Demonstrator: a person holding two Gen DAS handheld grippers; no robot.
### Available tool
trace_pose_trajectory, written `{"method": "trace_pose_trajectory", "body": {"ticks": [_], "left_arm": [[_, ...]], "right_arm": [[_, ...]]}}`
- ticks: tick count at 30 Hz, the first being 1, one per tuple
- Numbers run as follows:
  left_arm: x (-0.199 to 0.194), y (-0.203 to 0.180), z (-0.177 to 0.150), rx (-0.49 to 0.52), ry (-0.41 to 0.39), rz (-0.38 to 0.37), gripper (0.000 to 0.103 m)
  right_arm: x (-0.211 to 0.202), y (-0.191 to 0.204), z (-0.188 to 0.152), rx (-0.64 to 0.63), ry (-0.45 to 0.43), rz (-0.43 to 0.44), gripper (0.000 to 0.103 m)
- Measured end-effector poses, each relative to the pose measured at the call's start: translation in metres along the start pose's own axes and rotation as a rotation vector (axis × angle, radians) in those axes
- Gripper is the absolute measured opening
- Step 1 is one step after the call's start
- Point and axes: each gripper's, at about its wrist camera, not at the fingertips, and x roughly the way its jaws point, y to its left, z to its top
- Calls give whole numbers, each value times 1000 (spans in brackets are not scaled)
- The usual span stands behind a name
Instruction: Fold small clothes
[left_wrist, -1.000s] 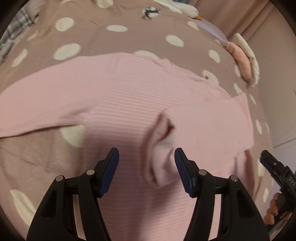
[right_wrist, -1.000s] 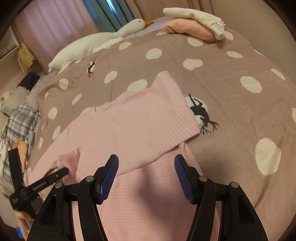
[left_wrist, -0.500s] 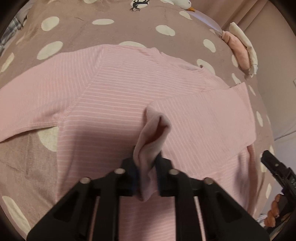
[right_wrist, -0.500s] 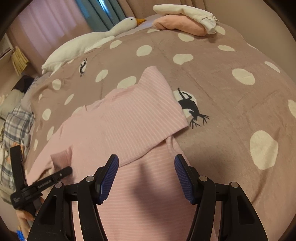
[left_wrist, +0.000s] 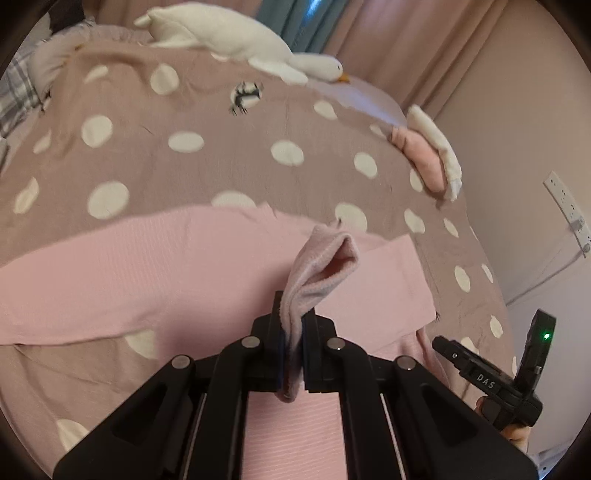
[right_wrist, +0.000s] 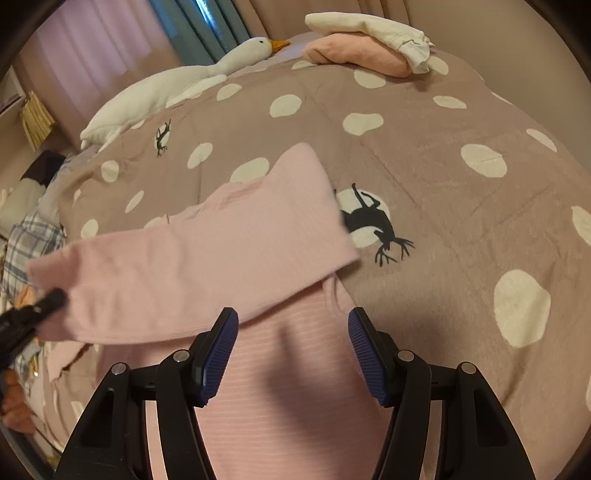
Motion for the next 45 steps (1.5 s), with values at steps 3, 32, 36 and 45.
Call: {"method": "trace_pose_trajectory", "body": {"ticks": [3,32,36,45], "left_arm": [[-6,10,6,-16,-19,30,6],[35,99,-28,-164,121,170,7],[43,105,-33,-168,142,187,8],[53,116,-42,-184,167,218,14]], "right_arm": [[3,0,3,2,6,8,63],[69,18,19,-52,128,-99,36],[70,20,19,-62,128,-114,36],[73,21,18,-63,128,-130,36]]}}
